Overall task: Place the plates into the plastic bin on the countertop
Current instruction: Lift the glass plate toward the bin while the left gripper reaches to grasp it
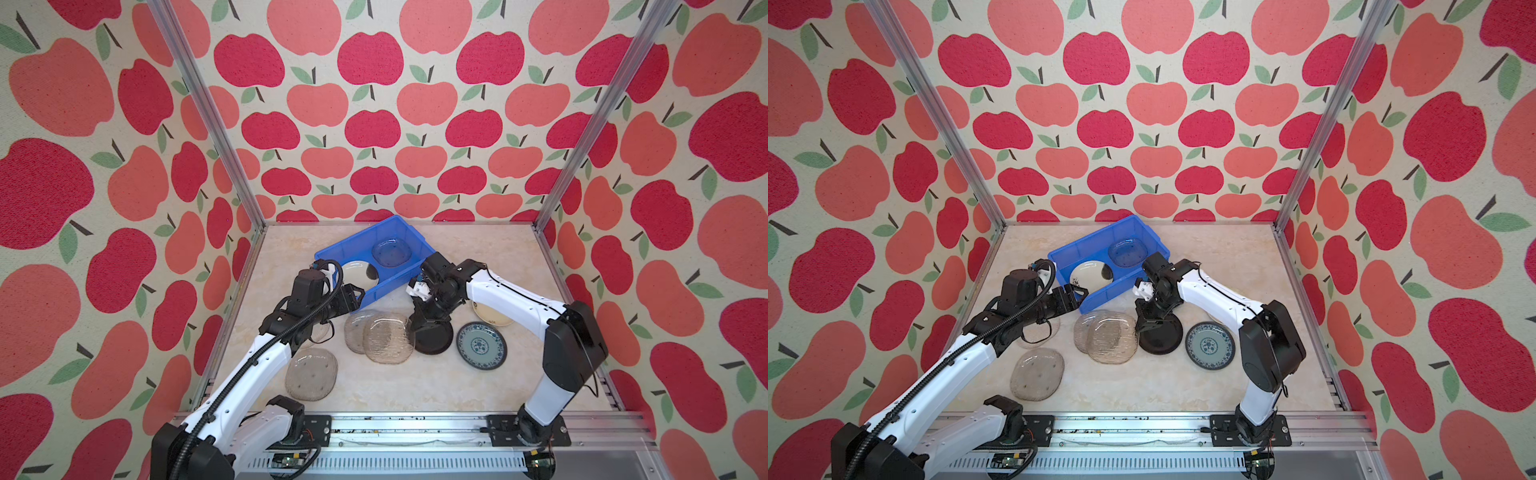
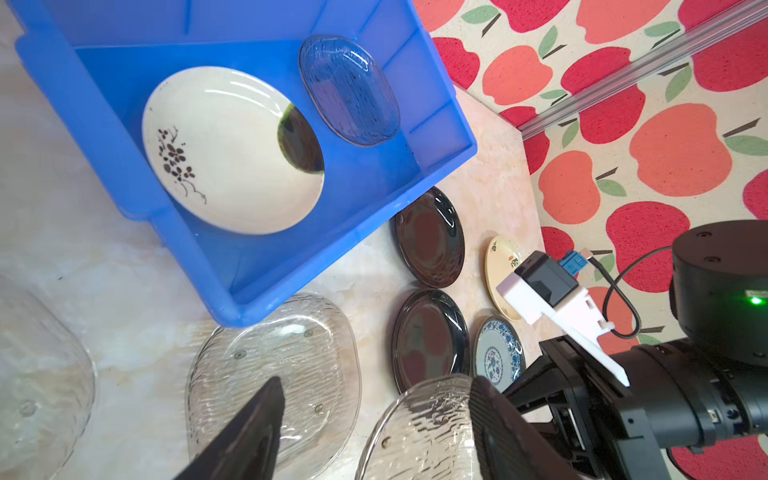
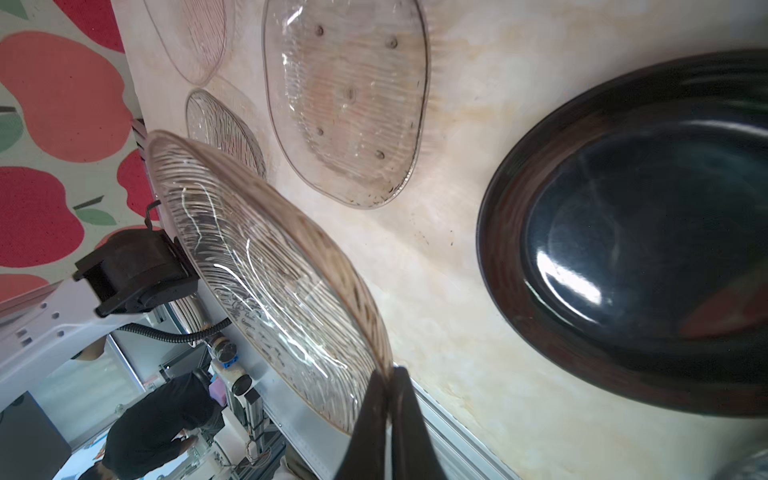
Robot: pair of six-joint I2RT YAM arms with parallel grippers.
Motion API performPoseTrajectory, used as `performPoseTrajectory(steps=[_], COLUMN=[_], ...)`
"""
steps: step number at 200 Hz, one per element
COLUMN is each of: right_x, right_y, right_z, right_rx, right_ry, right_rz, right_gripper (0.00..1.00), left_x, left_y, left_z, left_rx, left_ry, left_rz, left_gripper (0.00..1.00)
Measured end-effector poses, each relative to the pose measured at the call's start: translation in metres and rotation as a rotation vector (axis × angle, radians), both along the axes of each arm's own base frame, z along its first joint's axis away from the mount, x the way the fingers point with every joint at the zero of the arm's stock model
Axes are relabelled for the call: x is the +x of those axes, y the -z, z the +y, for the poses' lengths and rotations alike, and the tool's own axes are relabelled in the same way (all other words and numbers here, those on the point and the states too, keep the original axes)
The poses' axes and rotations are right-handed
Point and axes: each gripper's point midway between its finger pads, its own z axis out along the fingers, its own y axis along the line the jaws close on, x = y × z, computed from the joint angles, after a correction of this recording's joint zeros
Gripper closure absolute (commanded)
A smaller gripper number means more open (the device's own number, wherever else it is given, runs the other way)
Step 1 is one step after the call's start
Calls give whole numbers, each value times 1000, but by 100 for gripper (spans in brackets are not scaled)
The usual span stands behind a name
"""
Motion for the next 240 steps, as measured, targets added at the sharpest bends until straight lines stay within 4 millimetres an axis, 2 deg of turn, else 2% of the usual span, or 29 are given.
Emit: performPoseTrajectory(steps=[17,41,71,98,139,185,201,217,240], right_x=[24,50,75,92,105,104,105,104,103], right_y=[-13,-20,-19,-22,-35,-42,-40,-37,-35], right_z=[-3,-10,-20,-19,-13,-7,-5,-4,-3], right_rx=[25,43,45,63,95,133,136,138,139], right_ry=[27,67,119,133,130,98,89,78,73], right_rz=[-52,-89,-102,-130,-168,-168,-160,-153,-141], right_gripper=[100,100,100,100,100,100,100,100,100], left_x=[9,22,31,36,42,45,48,51,55], left_y=[-7,-10,-1,9,17,21,20,19,16], left_z=[-7,-18,-28,-32,-38,-39,-39,-40,-42], left_rx=[-23,-43,-57,-62,-79,-82,-82,-83,-80], left_ry=[20,56,87,103,123,121,119,119,126], left_rz=[-22,-27,2,31,48,55,54,55,48], left_gripper=[39,42,45,51,58,65,70,80,87])
